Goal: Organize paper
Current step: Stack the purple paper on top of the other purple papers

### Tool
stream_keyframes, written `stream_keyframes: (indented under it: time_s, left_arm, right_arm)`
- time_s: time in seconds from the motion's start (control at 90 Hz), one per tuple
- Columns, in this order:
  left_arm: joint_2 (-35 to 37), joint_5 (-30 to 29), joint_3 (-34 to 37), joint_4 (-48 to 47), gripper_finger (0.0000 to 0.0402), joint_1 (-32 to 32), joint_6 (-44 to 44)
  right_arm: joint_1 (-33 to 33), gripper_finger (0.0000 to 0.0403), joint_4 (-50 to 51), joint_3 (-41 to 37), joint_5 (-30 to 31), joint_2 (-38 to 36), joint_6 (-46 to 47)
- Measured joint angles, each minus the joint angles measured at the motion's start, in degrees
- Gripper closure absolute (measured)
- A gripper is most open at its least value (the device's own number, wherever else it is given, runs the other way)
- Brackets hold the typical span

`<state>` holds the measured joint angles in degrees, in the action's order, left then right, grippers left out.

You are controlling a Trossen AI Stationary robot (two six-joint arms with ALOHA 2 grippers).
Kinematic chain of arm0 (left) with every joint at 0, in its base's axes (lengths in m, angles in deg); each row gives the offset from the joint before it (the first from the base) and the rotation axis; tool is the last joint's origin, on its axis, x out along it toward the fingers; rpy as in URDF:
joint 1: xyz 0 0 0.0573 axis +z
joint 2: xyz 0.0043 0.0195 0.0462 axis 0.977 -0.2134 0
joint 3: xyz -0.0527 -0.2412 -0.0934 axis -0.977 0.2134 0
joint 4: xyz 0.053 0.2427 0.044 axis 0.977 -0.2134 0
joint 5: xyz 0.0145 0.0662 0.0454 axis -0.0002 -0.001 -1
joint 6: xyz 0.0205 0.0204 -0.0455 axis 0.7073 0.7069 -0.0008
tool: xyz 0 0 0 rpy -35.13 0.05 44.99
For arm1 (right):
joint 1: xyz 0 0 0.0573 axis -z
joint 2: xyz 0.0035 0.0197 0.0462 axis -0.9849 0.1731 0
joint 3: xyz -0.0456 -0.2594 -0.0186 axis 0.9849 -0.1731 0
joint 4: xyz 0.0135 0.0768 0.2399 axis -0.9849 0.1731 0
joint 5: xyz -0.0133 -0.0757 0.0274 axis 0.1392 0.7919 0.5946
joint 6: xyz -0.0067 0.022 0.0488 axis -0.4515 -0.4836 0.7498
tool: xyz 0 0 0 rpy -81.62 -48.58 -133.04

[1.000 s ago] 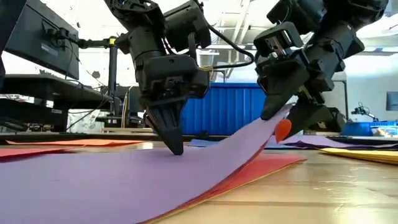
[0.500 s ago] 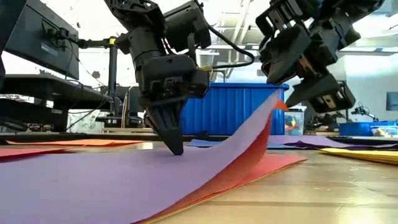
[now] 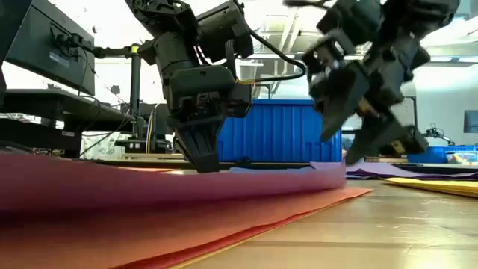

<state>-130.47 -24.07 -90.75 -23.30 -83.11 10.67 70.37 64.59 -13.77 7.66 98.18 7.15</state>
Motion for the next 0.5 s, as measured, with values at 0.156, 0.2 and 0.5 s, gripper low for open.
stream_keyframes:
  time_s: [0.156, 0.2, 0.5]
  left_arm:
    - [0.0, 0.1, 0.0, -0.3, 0.0396, 0.0, 0.0]
    - [0.0, 0.1, 0.0, -0.3, 0.0396, 0.0, 0.0]
    - [0.0, 0.1, 0.0, 0.0, 0.0396, 0.0, 0.0]
  right_arm:
    - [-0.1, 0.0232, -2.1, 0.2, -0.4, 3.8, 0.2]
    - [-0.1, 0.0232, -2.5, 0.3, -0.9, 4.1, 0.2]
    - [-1.2, 0.0232, 0.3, -0.1, 0.2, 1.2, 5.3]
